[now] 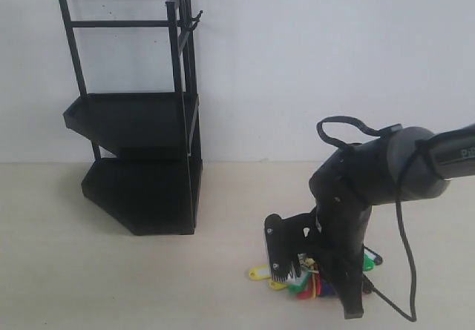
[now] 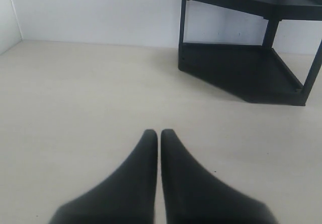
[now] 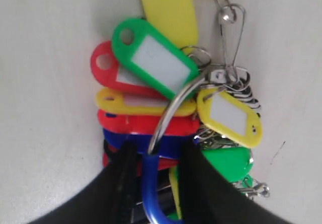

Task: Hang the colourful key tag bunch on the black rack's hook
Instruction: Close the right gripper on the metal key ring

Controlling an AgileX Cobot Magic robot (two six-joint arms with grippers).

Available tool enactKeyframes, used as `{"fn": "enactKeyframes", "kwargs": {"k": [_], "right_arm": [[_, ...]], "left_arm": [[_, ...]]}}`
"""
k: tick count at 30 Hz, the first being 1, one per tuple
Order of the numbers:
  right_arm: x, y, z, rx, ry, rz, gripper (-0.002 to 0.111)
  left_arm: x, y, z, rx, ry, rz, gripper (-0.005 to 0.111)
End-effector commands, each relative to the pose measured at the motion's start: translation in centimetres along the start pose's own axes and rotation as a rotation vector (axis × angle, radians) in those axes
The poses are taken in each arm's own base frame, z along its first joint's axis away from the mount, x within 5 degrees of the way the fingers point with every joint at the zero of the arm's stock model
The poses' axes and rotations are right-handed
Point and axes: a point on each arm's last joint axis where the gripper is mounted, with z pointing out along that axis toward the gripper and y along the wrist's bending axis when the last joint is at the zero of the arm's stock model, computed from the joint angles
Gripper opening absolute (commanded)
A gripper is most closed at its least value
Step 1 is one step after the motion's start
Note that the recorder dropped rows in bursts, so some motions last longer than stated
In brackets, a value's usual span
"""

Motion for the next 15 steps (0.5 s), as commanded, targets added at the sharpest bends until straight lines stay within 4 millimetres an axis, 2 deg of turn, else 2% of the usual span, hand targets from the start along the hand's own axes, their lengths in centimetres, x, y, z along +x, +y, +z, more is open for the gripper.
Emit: {"fn": "enactKeyframes", "kwargs": {"k": [1,4,8,11,15], "right_arm": [[0.1,-0.3,-0.9,0.024,-0.001,0.031,0.0],[0.2,-0.9,-2.4,0.074,-0.032,0.095,0.0],[0.3,-2.1,-6.0,0.198,-0.138,0.258,0.0],[0.5,-2.9,-8.5,0.267,-0.245,0.491,0.0],[1.5,-3.5,-12.0,0.287,-0.407,0.945,0.0]], "left_arm": [[-0.2,0.0,0.0,-0.003,-0.01,-0.002,0.004],[-0.2,0.0,0.0,-0.003,-0.01,-0.002,0.004],[-0.2,0.0,0.0,-0.003,-0.01,-0.002,0.004],[-0.2,0.0,0.0,-0.003,-0.01,-0.002,0.004],[-0.2,0.0,0.0,-0.003,-0.01,-0.002,0.004]]}}
